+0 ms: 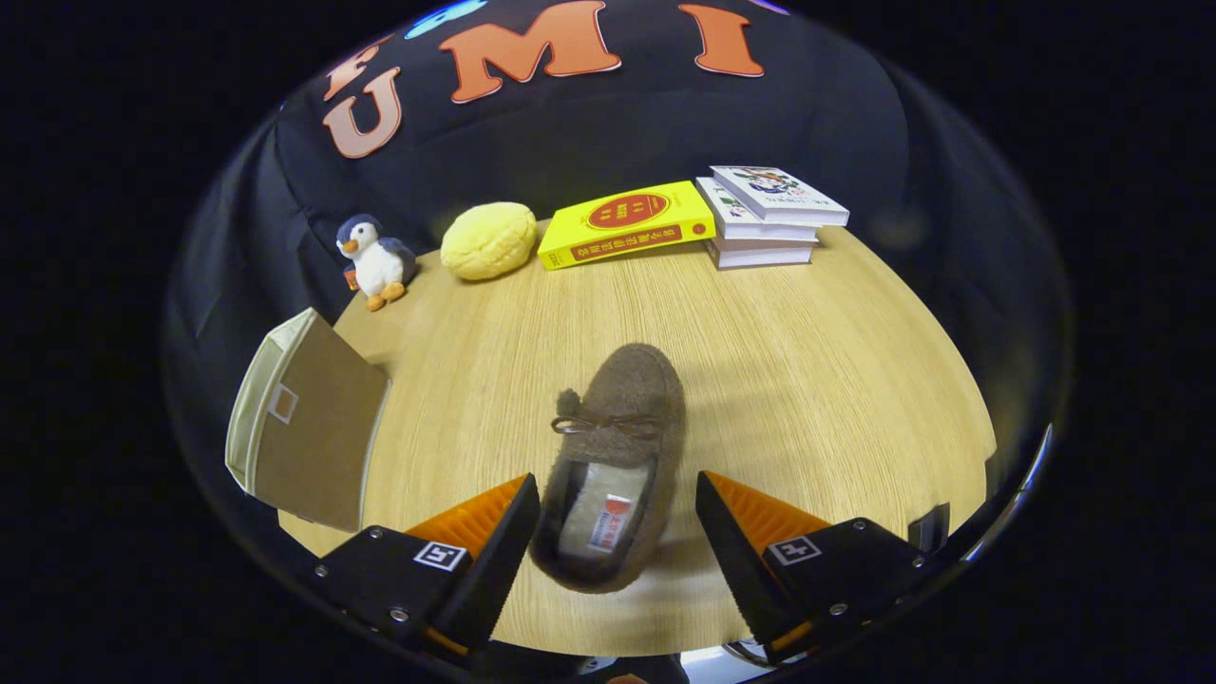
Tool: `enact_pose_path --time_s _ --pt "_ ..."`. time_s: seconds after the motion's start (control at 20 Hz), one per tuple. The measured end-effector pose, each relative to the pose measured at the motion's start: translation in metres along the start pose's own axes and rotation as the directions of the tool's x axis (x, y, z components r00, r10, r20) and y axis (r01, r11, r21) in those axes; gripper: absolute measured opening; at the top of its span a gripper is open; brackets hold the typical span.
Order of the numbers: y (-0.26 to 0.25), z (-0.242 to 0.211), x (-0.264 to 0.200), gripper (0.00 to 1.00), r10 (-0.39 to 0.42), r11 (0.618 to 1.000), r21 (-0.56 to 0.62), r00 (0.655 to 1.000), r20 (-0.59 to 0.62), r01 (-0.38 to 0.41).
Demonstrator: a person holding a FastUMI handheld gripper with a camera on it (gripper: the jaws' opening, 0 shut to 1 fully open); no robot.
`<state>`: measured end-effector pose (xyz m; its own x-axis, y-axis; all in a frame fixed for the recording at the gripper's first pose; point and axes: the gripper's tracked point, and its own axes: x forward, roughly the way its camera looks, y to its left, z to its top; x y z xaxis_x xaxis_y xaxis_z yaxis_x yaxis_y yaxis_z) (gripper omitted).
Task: Open the storage box then place both shoes into the box .Put the left shoe in first, then the right shoe, with the right side of both shoes facing outward in a uniform manner.
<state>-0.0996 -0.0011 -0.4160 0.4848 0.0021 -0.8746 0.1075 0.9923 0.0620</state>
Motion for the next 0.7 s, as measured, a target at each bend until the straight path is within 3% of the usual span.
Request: enact_pose_path --time_s 0.45,0.7 --pt "-0.034 0.005 0.067 0.98 -0.088 0.991 -0.095 0.996 0.007 0.089" --pt "-0.022 0.002 0.084 0.71 -0.034 0.994 -0.104 0.999 0.029 0.036"
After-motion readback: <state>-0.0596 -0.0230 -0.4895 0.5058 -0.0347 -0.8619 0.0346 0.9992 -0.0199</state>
